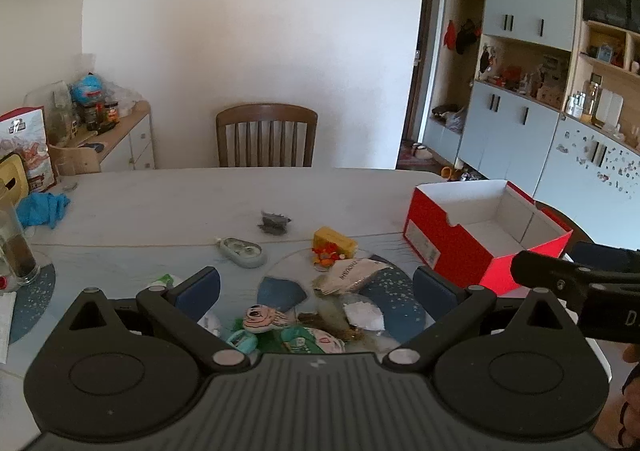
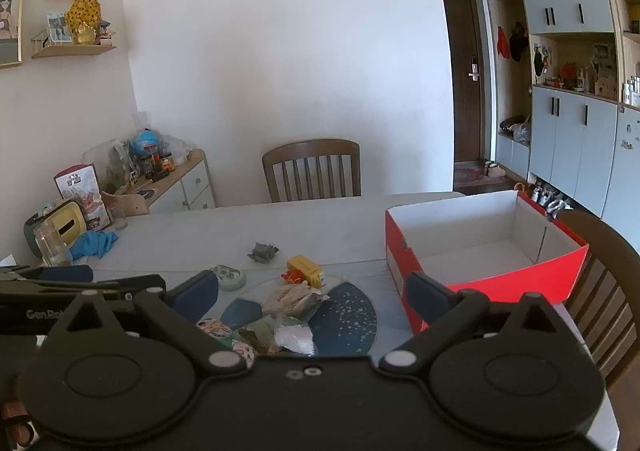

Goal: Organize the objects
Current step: 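Lower both grippers toward the white plastic bag and silver foil bag, then grasp the white plastic bag with the left gripper while the right grasps the silver foil bag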

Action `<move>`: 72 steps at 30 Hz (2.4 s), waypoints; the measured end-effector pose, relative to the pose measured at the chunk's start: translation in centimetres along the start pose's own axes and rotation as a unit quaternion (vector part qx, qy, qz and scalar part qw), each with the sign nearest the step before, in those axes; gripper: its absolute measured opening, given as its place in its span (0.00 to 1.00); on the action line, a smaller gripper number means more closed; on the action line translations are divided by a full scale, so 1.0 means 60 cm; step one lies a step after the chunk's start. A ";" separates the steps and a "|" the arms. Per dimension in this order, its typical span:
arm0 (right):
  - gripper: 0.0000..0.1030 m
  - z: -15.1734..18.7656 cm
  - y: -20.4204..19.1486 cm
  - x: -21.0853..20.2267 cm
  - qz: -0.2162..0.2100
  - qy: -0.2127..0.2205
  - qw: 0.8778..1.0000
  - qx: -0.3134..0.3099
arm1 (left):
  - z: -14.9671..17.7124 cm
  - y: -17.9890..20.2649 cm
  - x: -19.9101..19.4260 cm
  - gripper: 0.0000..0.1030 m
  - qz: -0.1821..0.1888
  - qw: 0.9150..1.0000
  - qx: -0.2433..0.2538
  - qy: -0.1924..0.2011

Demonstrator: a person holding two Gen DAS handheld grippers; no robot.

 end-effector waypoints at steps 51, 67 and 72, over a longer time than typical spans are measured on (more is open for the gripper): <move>0.87 0.042 -0.032 0.355 0.046 -0.140 0.988 -0.046 | 0.117 -0.310 0.313 1.00 -0.083 0.973 -0.026 -0.216; 0.85 0.105 -0.027 0.452 0.070 -0.239 0.968 -0.013 | 0.155 -0.319 0.325 0.99 -0.069 0.963 -0.064 -0.253; 0.75 0.113 -0.032 0.454 0.060 -0.255 0.965 0.002 | 0.156 -0.317 0.322 0.91 -0.058 0.964 -0.070 -0.251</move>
Point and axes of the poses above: each gripper's, at about its wrist camera, not at the fingertips, and x roughly the way its jaws point, y to its right, z to its underside, the point moved 10 cm from there along x, roughly the way its jaws point
